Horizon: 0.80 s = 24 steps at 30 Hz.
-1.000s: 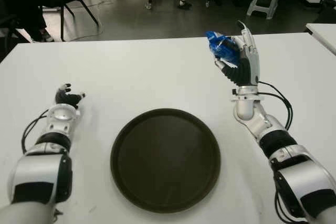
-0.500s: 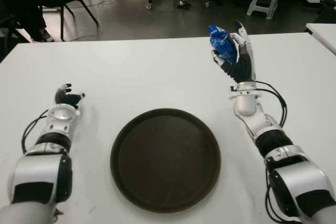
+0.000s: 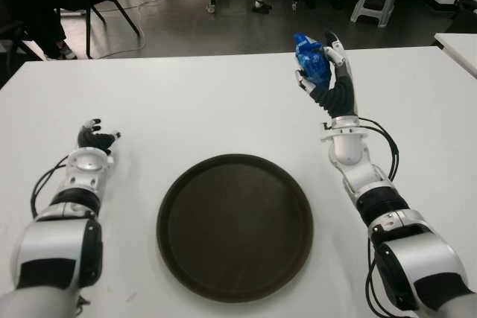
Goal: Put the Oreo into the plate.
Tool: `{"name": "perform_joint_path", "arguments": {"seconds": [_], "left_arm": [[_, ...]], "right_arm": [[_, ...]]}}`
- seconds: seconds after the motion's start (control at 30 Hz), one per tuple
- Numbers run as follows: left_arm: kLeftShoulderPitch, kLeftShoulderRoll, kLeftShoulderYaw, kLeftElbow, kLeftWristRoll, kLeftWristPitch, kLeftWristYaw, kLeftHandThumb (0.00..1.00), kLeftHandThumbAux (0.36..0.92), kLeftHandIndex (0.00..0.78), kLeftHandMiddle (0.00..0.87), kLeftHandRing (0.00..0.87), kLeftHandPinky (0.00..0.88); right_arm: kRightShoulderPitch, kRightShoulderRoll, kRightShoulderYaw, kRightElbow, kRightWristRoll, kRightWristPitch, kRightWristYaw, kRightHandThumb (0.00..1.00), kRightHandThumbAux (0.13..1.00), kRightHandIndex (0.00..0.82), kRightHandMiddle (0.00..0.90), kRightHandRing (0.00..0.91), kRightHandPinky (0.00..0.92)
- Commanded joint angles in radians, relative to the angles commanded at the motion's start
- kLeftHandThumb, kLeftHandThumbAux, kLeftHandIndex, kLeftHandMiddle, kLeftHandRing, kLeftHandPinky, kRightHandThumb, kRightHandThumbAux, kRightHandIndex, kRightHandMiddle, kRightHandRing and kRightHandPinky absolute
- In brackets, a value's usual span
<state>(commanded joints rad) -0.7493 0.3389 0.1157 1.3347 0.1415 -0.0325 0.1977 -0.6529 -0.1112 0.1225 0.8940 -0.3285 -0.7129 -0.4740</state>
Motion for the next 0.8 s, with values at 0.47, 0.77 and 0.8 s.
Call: {"name": "perform_joint_path", "arguments": {"seconds": [0.47,0.77,0.8], "left_arm": [[-0.002,0.002,-0.015,0.002,0.016,0.008,0.01,0.355,0.758,0.15,0.15,0.171,0.167],[-0.002,0.003,-0.01,0.003,0.005,0.007,0.006,0.376,0.753,0.188,0.157,0.176,0.177],[-0.002,0.003,-0.009,0.003,0.004,0.007,0.005,0.378,0.751,0.191,0.159,0.178,0.175]], "right_arm": [[0.049,0.003,0.072,-0.047,-0.138,-0.166,-0.063,0.714,0.715,0.423,0.018,0.0,0.001],[0.042,-0.006,0.092,-0.033,-0.158,-0.242,-0.023,0.715,0.713,0.424,0.037,0.002,0.001],[0.043,-0.007,0.095,-0.035,-0.156,-0.246,-0.012,0.715,0.713,0.425,0.037,0.001,0.0]]}}
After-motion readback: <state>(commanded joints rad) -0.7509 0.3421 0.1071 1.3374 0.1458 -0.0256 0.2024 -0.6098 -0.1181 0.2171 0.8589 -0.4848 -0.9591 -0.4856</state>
